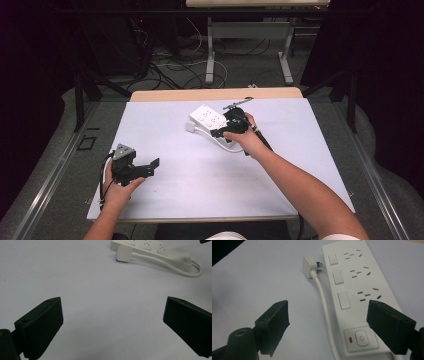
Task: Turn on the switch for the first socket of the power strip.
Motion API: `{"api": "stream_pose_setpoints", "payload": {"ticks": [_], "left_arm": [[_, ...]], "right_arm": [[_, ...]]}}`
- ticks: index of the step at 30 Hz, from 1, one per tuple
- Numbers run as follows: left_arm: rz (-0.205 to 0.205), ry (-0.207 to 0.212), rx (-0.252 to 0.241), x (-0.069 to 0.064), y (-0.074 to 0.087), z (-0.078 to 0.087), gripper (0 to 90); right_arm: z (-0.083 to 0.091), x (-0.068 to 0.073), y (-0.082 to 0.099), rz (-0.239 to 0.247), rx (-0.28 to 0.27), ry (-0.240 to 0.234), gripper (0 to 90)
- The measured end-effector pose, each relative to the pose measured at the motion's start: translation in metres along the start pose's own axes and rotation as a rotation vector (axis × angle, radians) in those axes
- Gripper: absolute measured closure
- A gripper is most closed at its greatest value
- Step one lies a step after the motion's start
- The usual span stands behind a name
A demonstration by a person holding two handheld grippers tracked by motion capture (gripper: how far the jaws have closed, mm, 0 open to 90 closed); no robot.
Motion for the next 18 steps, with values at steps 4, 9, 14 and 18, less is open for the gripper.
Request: {"api": "stream_pose_setpoints", "payload": {"ticks": [4,9,14,18], "left_arm": [[0.0,0.001,-0.001,0.0,0.0,0.0,2.5],[-0.002,0.001,0.0,0.0,0.0,0.001,2.5],[-0.001,0.001,0.002,0.0,0.0,0.001,2.5],[-0.003,0.0,-0.001,-0.001,0.0,0.0,2.5]], "right_arm": [[0.006,0.001,-0.001,-0.016,-0.008,0.019,15.1],[0.012,0.0,0.0,0.0,-0.019,0.032,13.1],[0.018,-0.001,0.002,-0.009,-0.021,0.044,10.4],[0.021,-0.002,0.005,0.009,-0.024,0.055,8.3]]}}
Point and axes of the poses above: each handheld gripper's, and its own axes: z roughly backward along the jaws, y roughly out of its underside, x roughly to its left, the point moved 8 cm from there along -z, roughly forward along the jaws, and after that the axes turned 11 degrees about y, right-handed, at the moved point
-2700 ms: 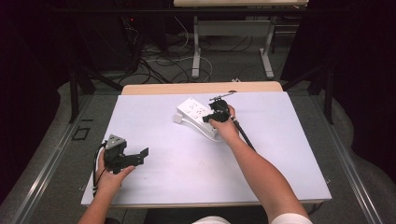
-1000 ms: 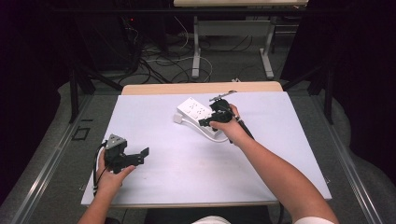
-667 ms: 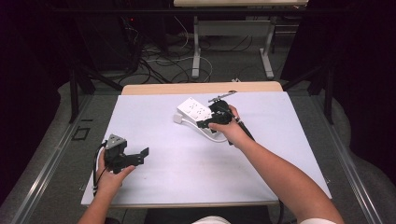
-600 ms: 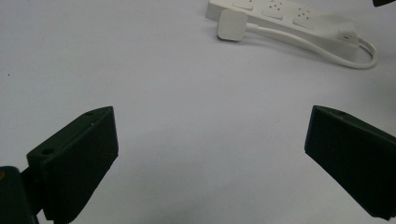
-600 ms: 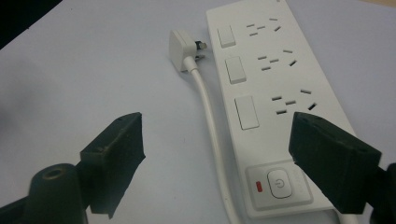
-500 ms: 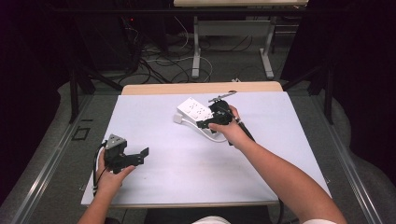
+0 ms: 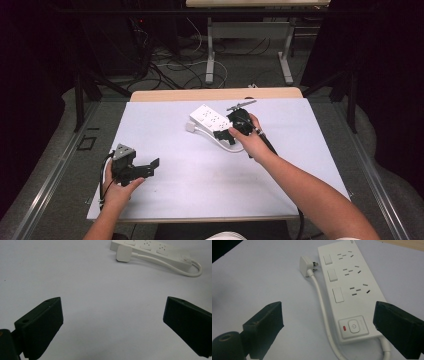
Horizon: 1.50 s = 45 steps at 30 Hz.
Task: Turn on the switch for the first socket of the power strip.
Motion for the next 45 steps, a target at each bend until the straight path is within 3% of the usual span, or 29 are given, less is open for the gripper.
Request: {"api": "stream_pose_setpoints", "payload": {"ticks": [4,5,12,23,45], "left_arm": [[0.001,0.001,0.0,0.0,0.0,0.0,2.5],[0.001,0.001,0.0,0.0,0.0,0.0,2.6],[0.0,0.001,0.0,-0.001,0.0,0.0,2.6],[0.0,0.001,0.002,-0.001,0.0,0.0,2.5],[0.004,-0.004,-0.002,-0.002,0.001,-0.002,2.5]], "right_arm": [[0.006,0.0,0.004,0.006,-0.007,-0.006,4.5],[0.007,-0.002,0.007,0.018,-0.006,-0.009,0.0],[0.012,-0.006,0.017,0.034,0.003,0.002,0.0],[0.029,-0.016,0.032,0.053,-0.027,0.01,0.0],[0.051,-0.046,0.075,0.003,-0.056,0.012,0.2]]}}
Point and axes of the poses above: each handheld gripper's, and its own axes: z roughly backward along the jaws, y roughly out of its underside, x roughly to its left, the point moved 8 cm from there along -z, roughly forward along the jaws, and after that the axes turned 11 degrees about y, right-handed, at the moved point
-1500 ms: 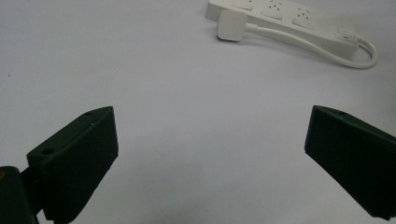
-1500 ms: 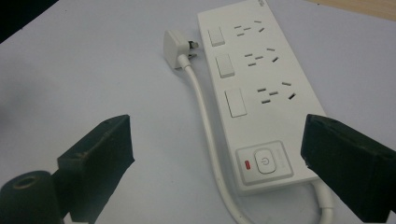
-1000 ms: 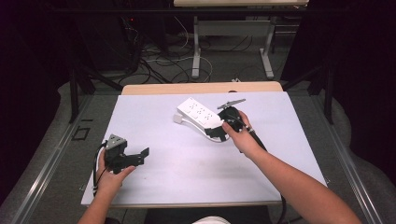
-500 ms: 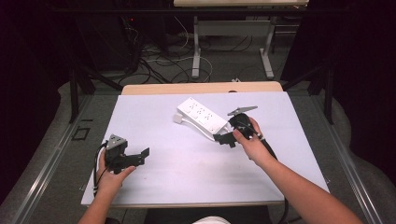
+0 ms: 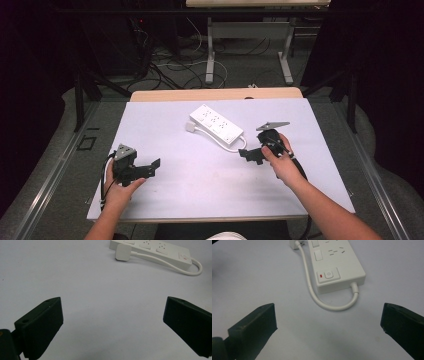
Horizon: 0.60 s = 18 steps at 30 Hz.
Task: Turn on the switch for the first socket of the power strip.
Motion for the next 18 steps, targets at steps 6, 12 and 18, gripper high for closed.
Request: {"api": "stream_pose_setpoints", "payload": {"ticks": [6,12,18], "left_arm": [[0.002,0.002,0.009,0.0,0.0,0.0,2.5],[-0.001,0.003,0.009,-0.001,0.0,0.0,2.5],[0.0,0.001,0.013,-0.001,0.001,0.0,2.5]], "right_arm": [[0.006,-0.009,0.012,-0.015,-0.015,0.017,1.2],[0.01,-0.018,0.027,0.013,-0.017,0.046,1.3],[0.015,-0.021,0.038,-0.011,-0.028,0.041,1.4]]}}
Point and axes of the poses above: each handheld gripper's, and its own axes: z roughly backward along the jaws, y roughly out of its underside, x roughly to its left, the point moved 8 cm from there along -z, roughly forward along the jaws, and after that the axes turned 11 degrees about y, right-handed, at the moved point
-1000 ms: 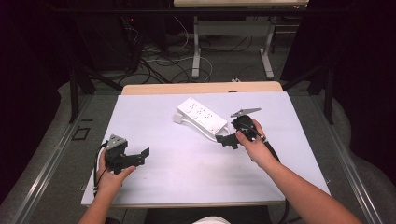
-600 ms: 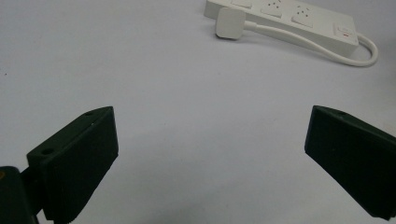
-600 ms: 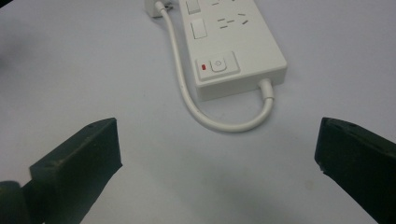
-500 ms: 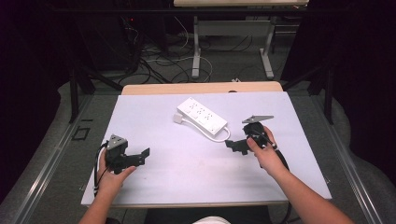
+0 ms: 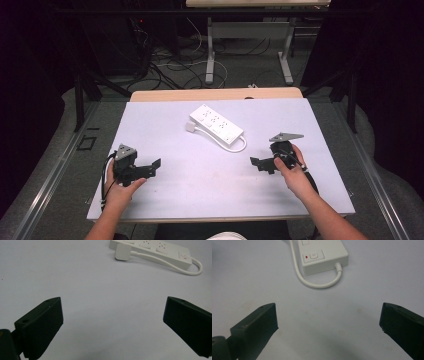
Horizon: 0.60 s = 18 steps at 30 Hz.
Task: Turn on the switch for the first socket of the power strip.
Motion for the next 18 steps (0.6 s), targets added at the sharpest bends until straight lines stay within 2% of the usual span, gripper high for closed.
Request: {"api": "stream_pose_setpoints", "payload": {"ticks": [2,9,18], "left_arm": [[0.001,0.001,0.001,0.0,0.0,0.0,2.5],[-0.003,0.0,0.004,0.0,0.0,0.0,2.5],[0.0,0.002,0.004,-0.001,0.0,-0.001,2.5]], "right_arm": [[0.002,-0.003,0.006,-0.026,-0.004,0.0,1.9],[0.003,-0.01,0.017,-0.058,-0.009,0.011,2.9],[0.002,-0.022,0.027,-0.048,-0.022,0.042,3.0]]}}
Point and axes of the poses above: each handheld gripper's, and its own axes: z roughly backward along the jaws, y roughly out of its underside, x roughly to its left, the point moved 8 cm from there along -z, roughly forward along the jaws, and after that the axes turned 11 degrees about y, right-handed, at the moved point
